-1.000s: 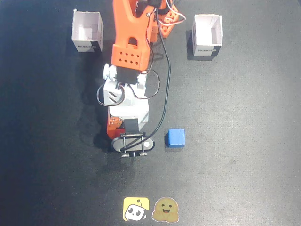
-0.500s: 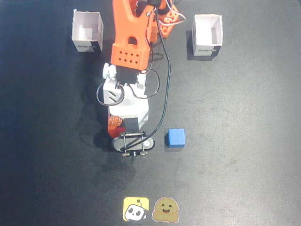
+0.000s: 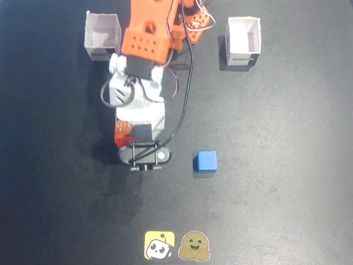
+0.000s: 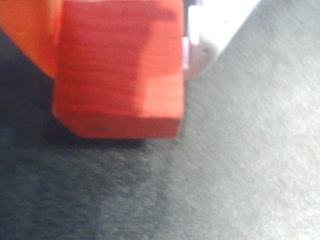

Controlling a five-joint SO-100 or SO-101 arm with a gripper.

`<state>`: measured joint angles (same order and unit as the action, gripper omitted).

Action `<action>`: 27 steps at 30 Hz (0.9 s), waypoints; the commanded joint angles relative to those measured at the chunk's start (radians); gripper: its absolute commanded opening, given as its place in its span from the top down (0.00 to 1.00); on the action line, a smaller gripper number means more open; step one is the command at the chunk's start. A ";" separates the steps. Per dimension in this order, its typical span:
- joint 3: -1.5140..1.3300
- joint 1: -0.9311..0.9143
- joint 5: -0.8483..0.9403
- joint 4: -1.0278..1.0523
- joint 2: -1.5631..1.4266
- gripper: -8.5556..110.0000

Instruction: Put the red cube in the right box and the blue cube in the left box.

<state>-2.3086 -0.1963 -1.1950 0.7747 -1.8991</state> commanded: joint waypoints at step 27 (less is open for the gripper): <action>0.144 -0.574 -0.006 0.221 -0.216 0.81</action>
<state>-2.2335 -0.7317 -1.2057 0.9787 -2.0908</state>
